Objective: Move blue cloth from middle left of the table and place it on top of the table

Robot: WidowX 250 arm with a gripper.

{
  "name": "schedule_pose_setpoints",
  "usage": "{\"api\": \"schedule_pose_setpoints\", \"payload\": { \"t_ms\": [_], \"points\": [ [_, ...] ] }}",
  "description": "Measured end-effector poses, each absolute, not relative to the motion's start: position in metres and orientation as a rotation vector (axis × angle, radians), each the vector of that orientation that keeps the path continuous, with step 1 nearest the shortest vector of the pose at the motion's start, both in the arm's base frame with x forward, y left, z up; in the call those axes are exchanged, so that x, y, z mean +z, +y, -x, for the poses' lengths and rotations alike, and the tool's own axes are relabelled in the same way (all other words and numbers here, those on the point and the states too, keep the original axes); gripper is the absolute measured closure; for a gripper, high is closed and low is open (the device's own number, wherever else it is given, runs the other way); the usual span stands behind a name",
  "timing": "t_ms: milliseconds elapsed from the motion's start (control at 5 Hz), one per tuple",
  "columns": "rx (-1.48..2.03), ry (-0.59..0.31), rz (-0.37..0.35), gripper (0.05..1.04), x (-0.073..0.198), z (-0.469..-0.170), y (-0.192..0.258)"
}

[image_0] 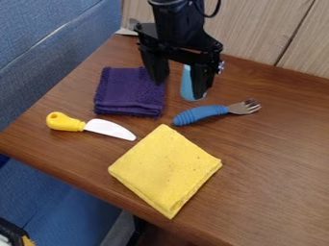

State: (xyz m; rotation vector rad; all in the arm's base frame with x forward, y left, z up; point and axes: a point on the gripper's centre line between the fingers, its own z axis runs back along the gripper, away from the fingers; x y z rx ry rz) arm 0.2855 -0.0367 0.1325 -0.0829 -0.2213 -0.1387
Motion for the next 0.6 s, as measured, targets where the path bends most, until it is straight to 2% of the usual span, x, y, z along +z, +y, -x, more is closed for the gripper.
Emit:
{"api": "schedule_pose_setpoints", "payload": {
  "t_ms": [200,400,600],
  "points": [
    [-0.128,-0.192,0.075,0.083,0.125,-0.285,-0.035],
    [-0.104,-0.15,-0.041,0.083,0.115,-0.29,-0.035],
    [-0.036,-0.126,-0.081,0.083,0.106,-0.301,-0.018]
  ]
}}
